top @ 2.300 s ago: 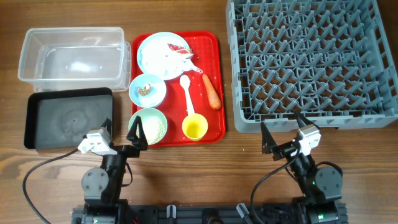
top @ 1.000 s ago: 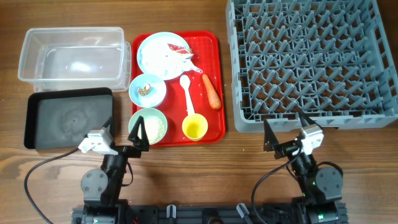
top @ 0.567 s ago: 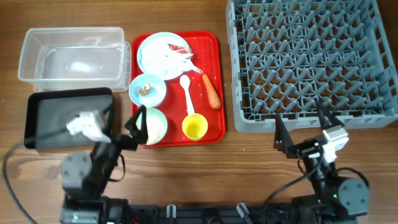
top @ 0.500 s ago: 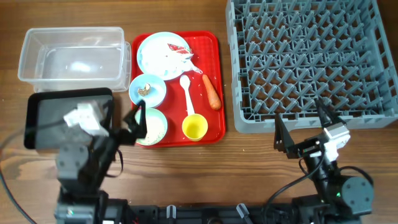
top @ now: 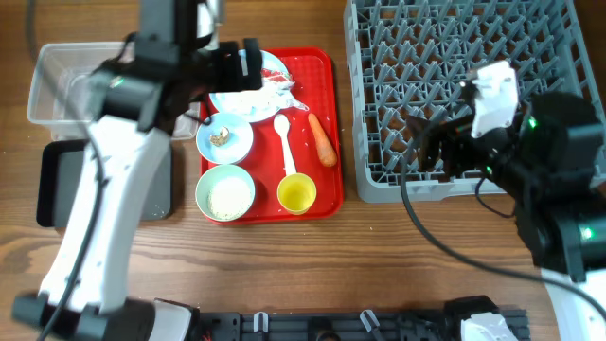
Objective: Sort waste into correct bins and load items into the dishwasher rack
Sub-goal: 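Reach the left gripper to the plate and grasp the white tissue, then carry the tissue left and drop it into the clear bin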
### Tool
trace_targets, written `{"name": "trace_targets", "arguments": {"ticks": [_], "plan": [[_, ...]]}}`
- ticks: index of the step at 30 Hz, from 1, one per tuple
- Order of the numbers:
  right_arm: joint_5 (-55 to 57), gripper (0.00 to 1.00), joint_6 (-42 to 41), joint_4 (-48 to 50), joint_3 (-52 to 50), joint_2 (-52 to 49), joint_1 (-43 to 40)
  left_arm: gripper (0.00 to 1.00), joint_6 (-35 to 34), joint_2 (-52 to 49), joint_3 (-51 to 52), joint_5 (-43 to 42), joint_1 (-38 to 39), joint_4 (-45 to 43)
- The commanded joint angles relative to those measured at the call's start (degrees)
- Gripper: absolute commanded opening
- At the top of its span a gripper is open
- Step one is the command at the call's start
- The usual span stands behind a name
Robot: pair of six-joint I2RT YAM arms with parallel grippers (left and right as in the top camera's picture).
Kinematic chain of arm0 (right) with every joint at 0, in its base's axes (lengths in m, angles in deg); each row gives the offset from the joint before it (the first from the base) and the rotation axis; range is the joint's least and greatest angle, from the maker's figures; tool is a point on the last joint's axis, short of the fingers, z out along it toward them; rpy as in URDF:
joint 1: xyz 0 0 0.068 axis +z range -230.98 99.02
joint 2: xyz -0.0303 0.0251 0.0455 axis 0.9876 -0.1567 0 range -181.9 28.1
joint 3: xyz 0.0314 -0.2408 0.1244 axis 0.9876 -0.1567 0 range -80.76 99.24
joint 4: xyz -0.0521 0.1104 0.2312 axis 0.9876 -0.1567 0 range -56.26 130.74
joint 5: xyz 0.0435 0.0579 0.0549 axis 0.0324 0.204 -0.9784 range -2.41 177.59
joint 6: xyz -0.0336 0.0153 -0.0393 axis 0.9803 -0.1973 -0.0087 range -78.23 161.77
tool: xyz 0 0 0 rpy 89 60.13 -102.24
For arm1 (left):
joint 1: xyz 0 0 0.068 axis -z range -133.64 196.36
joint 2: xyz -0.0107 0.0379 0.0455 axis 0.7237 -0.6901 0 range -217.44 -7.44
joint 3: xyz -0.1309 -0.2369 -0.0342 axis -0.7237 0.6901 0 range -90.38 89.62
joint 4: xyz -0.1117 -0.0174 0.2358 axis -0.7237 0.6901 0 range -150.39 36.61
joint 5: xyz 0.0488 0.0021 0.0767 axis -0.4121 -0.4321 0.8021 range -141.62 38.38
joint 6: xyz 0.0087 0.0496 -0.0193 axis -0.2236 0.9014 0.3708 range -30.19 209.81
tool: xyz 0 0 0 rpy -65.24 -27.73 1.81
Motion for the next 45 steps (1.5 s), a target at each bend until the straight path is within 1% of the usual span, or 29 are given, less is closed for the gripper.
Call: {"name": "trace_targets", "arguments": {"ticks": [1, 3, 7, 8, 10, 12, 15, 16, 21, 26, 27, 28, 29, 30, 31, 32, 33, 36, 39, 41, 42, 45], "plan": [[-1.0, 1.00, 1.4, -2.9, 1.2, -3.1, 0.3, 1.00, 0.2, -5.2, -1.2, -0.9, 2.3, 0.1], [-1.0, 1.00, 1.4, -5.6, 1.2, -4.5, 0.3, 1.00, 0.3, -7.6, -1.2, -1.2, 2.8, -1.7], [-1.0, 1.00, 1.4, -7.5, 1.2, -6.6, 0.3, 1.00, -1.0, -12.2, -1.2, 0.5, 2.4, -7.4], [-1.0, 1.00, 1.3, -7.8, 1.2, -6.9, 0.3, 1.00, -3.4, -14.1, -1.2, 4.3, 2.4, -9.2], [-1.0, 1.00, 1.4, -7.9, 1.2, -7.4, 0.3, 1.00, -10.7, -18.4, -1.2, 12.3, 2.1, -11.6], [-1.0, 1.00, 1.4, -8.2, 1.2, -7.8, 0.3, 1.00, -16.5, -23.6, -1.2, 14.0, 1.8, -13.9], [-1.0, 1.00, 1.4, -8.9, 1.2, -8.5, 0.3, 1.00, -21.6, -30.4, -1.2, 14.0, 1.7, -16.8], [-1.0, 1.00, 1.4, -9.1, 1.2, -8.8, 0.3, 1.00, -22.4, -32.9, -1.2, 14.0, 1.7, -17.9], [-1.0, 1.00, 1.4, -9.8, 1.2, -8.9, 0.3, 1.00, -22.4, -40.6, -1.2, 14.1, 1.6, -22.4], [-0.9, 1.00, 1.6, -9.9, 1.1, -9.5, 0.3, 0.99, -22.4, -45.4, -1.2, 14.0, 1.5, -22.7], [-0.9, 1.00, 1.6, -9.9, 1.1, -9.7, 0.3, 0.93, -22.4, -45.8, -1.2, 14.0, 1.5, -22.2], [-0.9, 1.00, 1.6, -9.9, 1.1, -10.0, 0.3, 0.75, -22.4, -46.0, -1.2, 14.0, 1.5, -21.5], [-0.9, 1.00, 1.6, -9.9, 1.1, -10.3, 0.3, 0.49, -22.4, -46.0, -1.2, 14.0, 1.5, -20.6], [-1.0, 1.00, 1.6, -9.9, 1.1, -10.5, 0.3, 0.31, -22.4, -46.0, -1.2, 14.0, 1.5, -20.0], [-1.0, 1.00, 1.6, -9.9, 1.1, -10.9, 0.3, 0.16, -22.4, -46.0, -1.2, 13.8, 1.5, -18.9], [-1.0, 1.00, 1.6, -9.9, 1.1, -11.1, 0.3, 0.07, -22.4, -46.0, -1.2, 13.8, 1.5, -18.0], [-1.0, 1.00, 1.6, -9.9, 1.1, -11.4, 0.3, 0.04, -22.4, -46.0, -1.2, 13.8, 1.5, -17.2], [-1.0, 1.00, 1.6, -9.9, 1.1, -11.5, 0.3, 0.04, -22.3, -44.9, -1.2, 13.0, 1.4, -15.2], [-1.0, 1.00, 1.5, -9.9, 1.1, -11.5, 0.3, 0.04, -22.3, -40.6, -1.6, 12.1, 1.3, -14.8], [-1.0, 1.00, 1.4, -9.9, 1.1, -11.5, 0.3, 0.04, -22.2, -35.8, -2.4, 12.1, 1.2, -14.6], [-1.0, 1.00, 1.3, -9.9, 1.1, -11.5, 0.3, 0.04, -22.1, -30.9, -3.3, 12.1, 1.2, -14.1], [-1.1, 1.00, 1.1, -9.9, 1.1, -11.4, 0.3, 0.04, -21.7, -22.9, -3.4, 12.3, 1.2, -12.9]]}}
